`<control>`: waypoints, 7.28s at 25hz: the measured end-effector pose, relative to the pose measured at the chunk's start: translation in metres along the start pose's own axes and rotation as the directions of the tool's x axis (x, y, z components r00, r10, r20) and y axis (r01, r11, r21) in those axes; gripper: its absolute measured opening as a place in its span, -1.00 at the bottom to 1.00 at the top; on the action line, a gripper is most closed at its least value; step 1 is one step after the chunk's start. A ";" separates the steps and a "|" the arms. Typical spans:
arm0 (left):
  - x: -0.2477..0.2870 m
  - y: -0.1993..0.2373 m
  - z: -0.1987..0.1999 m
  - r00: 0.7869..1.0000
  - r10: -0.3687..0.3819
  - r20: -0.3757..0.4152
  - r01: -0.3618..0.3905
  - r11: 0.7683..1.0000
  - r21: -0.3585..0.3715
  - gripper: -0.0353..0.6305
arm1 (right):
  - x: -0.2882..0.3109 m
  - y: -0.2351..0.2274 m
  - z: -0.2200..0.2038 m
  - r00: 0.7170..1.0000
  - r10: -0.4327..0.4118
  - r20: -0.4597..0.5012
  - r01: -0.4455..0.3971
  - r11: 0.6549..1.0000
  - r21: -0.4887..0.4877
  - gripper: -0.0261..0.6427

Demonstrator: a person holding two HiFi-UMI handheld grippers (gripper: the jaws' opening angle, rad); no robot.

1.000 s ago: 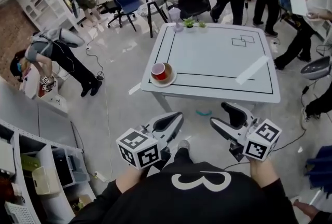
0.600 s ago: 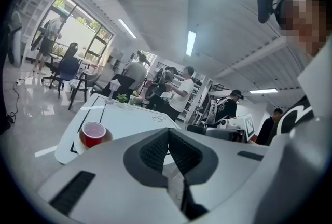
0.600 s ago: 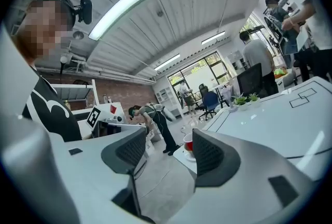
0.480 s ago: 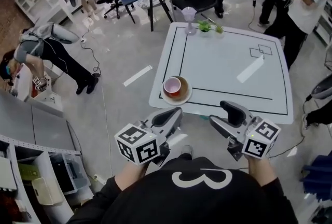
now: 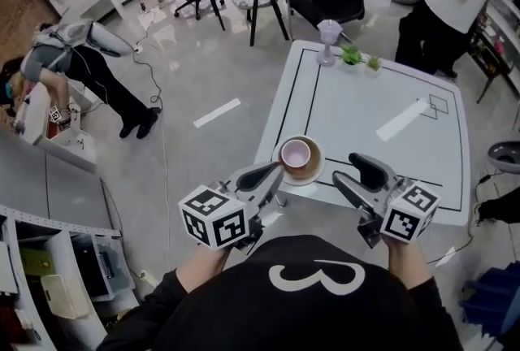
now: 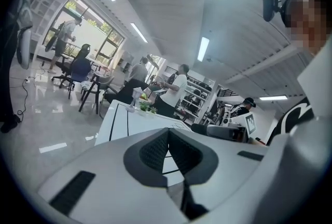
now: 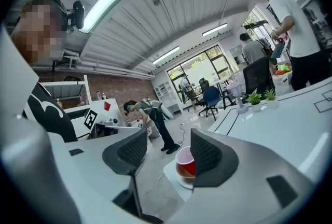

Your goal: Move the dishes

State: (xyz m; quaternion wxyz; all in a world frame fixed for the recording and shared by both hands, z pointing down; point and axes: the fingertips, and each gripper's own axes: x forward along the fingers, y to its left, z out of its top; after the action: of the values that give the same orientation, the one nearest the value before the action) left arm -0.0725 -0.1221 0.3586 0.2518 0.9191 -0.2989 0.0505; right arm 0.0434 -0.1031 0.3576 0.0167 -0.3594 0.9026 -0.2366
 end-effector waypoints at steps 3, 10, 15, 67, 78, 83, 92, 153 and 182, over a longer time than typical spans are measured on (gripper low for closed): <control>0.001 0.013 -0.002 1.000 0.007 -0.012 -0.007 1.000 -0.005 -0.88 | 0.014 -0.008 -0.004 1.000 -0.003 -0.016 0.003 1.000 0.020 -0.20; 0.002 0.036 -0.004 0.999 0.044 -0.017 -0.044 0.999 -0.030 -0.88 | 0.044 -0.022 -0.024 0.995 -0.013 -0.095 0.016 1.000 0.024 -0.24; 0.004 0.047 -0.006 0.997 0.076 -0.015 -0.076 0.996 -0.051 -0.88 | 0.058 -0.038 -0.039 0.986 -0.030 -0.162 0.034 0.999 0.022 -0.28; 0.004 0.108 0.001 0.983 0.182 0.028 -0.174 0.968 -0.181 -0.88 | 0.120 -0.076 -0.053 0.932 -0.024 -0.363 0.055 0.996 0.074 -0.80; 0.013 0.126 0.013 0.981 0.192 0.020 -0.185 0.966 -0.179 -0.88 | 0.121 -0.088 -0.002 0.964 -0.014 -0.266 0.037 0.996 0.084 -0.80; 0.022 0.129 0.019 0.982 0.187 0.018 -0.181 0.969 -0.171 -0.88 | 0.122 -0.110 0.010 0.970 -0.053 -0.236 0.074 0.994 0.081 -0.80; 0.029 0.137 0.021 0.979 0.203 -0.006 -0.201 0.965 -0.171 -0.88 | 0.132 -0.154 0.014 0.957 -0.142 -0.253 0.159 0.986 0.050 -0.80; 0.009 0.117 -0.008 0.975 0.217 -0.035 -0.220 0.958 -0.181 -0.88 | 0.095 -0.156 -0.068 0.936 -0.175 -0.306 0.225 0.965 0.136 -0.31; -0.027 0.112 -0.033 0.965 0.257 -0.045 -0.261 0.953 -0.155 -0.88 | 0.107 -0.128 -0.127 0.897 -0.191 -0.399 0.296 0.930 0.219 -0.82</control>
State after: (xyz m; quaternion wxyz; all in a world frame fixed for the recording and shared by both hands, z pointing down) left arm -0.1572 -0.1700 0.4289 0.3194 0.8481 -0.4168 0.0704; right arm 0.0208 -0.2016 0.5418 -0.1345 -0.4135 0.7952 -0.4226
